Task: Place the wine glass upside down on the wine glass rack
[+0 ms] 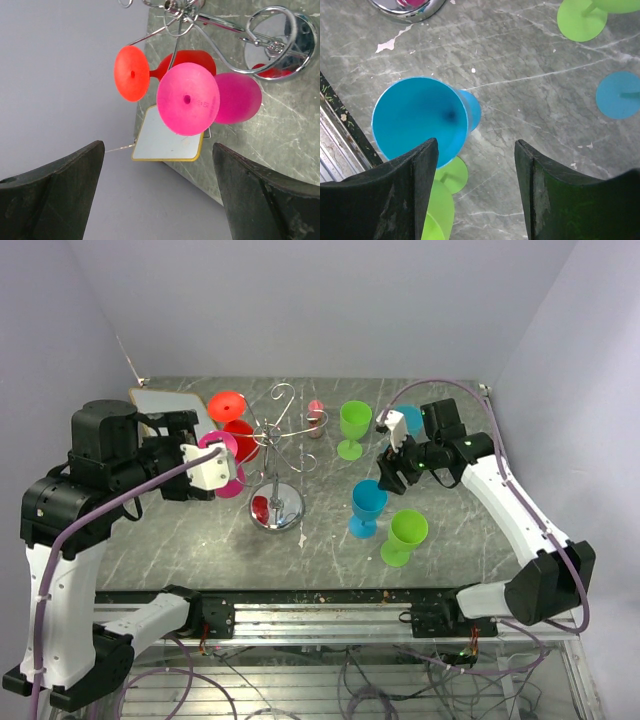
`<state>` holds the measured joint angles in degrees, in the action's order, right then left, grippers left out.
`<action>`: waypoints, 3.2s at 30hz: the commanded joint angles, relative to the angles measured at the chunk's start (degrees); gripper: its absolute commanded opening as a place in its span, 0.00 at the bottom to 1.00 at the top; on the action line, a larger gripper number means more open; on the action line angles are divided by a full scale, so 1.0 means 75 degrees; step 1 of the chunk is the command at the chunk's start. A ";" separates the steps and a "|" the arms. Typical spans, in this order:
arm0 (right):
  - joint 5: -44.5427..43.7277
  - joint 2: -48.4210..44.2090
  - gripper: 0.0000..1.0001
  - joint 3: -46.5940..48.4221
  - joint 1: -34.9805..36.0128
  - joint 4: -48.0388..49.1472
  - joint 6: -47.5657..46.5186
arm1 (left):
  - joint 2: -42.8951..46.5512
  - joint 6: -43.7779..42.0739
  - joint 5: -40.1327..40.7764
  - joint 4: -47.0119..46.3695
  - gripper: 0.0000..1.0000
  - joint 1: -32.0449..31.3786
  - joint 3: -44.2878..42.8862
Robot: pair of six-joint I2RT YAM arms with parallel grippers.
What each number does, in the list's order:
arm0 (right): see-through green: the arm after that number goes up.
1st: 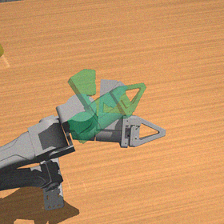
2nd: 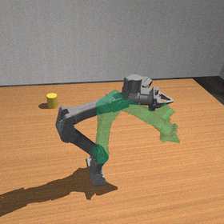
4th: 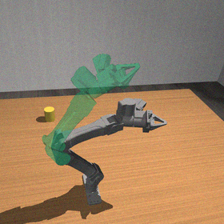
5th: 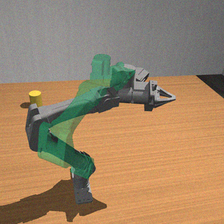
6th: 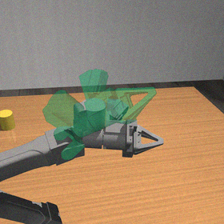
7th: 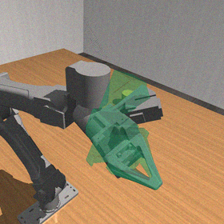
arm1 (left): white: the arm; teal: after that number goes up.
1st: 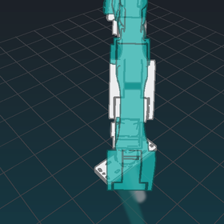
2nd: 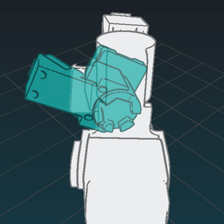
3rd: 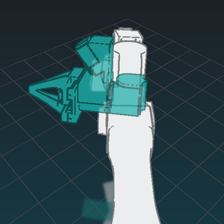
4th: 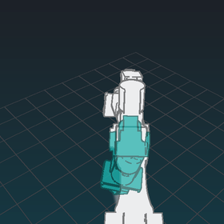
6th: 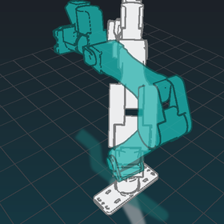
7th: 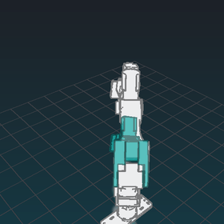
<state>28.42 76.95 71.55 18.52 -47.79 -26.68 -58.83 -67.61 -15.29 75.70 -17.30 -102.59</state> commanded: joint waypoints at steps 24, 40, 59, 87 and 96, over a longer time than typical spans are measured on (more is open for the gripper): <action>-0.0325 0.1138 0.00 0.1015 0.0702 -0.0374 -0.0384 | -0.0087 0.3092 0.1125 -0.2315 0.99 0.0115 -0.0119; 0.1220 0.0192 0.00 0.3749 -0.1786 -0.0758 -0.0977 | -0.0393 0.5573 0.0412 -0.3881 1.00 0.0253 -0.0382; 0.1949 0.0366 0.00 0.5455 -0.1727 0.3509 0.4068 | -0.2062 1.1263 -0.2157 -0.6930 0.92 0.0352 -0.0797; 0.2048 0.0885 0.00 0.5660 -0.0520 0.3802 0.4125 | -0.3708 1.3216 -0.2689 -0.7627 0.57 -0.0618 -0.0513; 0.1983 0.0863 0.00 0.5577 -0.0454 0.3749 0.4016 | -0.3837 1.3231 -0.2756 -0.7614 0.40 -0.0705 -0.0443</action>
<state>44.01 83.99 113.67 14.59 -20.03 4.21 -87.31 30.68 -34.13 20.51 -22.02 -106.19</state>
